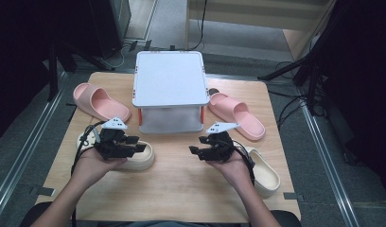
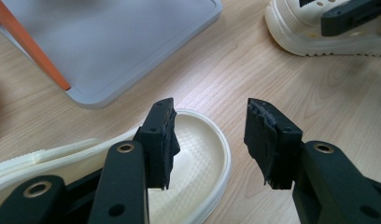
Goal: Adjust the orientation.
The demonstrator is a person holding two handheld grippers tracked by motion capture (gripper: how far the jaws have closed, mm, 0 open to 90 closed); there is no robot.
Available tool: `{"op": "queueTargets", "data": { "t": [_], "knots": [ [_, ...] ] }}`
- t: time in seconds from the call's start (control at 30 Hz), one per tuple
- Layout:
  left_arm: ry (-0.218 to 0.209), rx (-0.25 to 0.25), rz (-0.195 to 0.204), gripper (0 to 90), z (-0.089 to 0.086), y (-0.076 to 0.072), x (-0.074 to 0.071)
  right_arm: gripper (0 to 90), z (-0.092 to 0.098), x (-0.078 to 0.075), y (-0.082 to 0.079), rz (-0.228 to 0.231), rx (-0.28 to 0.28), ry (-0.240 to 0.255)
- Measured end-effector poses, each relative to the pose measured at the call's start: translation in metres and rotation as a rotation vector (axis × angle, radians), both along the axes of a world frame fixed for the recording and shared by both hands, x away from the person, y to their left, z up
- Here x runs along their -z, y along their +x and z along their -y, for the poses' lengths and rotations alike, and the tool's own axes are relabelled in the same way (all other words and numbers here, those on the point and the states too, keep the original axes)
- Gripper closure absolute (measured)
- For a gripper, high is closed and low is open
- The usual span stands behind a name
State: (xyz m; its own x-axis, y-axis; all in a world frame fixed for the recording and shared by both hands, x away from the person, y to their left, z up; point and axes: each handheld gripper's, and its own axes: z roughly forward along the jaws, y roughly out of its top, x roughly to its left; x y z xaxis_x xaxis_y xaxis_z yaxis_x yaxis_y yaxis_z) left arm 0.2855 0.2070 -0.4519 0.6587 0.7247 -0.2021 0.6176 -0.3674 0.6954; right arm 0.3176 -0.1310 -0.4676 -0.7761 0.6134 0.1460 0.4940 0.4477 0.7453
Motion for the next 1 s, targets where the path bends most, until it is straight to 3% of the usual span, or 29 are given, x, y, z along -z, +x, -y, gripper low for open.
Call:
{"op": "queueTargets", "data": {
  "t": [0.1,0.37,0.5,0.7,1.0],
  "knots": [
    [0.011,-0.002,-0.004,52.8,-0.001,0.0,0.001,47.0,0.003,-0.001,0.002,0.023,0.011,0.019],
    [0.022,-0.005,-0.003,50.6,-0.002,-0.001,0.001,52.5,0.005,0.002,0.005,-0.017,0.001,0.019],
    [-0.033,-0.007,-0.018,55.2,-0.005,-0.002,-0.002,53.2,0.001,0.002,0.003,-0.003,-0.023,0.027],
    [-0.022,-0.022,-0.021,57.6,-0.012,-0.003,-0.003,56.8,-0.005,0.001,0.0,0.005,-0.062,0.042],
    [-0.033,-0.101,-0.001,58.6,-0.041,-0.013,-0.011,56.6,-0.025,-0.002,-0.001,-0.002,-0.124,0.047]
  ]
}}
